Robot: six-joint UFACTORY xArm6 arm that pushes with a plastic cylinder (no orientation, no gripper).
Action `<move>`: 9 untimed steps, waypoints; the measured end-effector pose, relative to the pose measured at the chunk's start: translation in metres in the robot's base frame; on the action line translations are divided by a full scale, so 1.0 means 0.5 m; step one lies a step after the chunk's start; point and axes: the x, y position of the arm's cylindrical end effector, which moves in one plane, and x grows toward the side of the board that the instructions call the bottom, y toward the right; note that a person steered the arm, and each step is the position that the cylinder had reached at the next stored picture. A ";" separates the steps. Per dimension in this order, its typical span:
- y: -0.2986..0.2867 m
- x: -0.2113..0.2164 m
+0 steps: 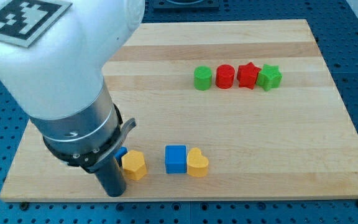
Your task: Push the blue triangle into the top left of the yellow hexagon
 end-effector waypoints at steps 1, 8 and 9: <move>0.000 -0.022; -0.276 -0.132; -0.242 -0.137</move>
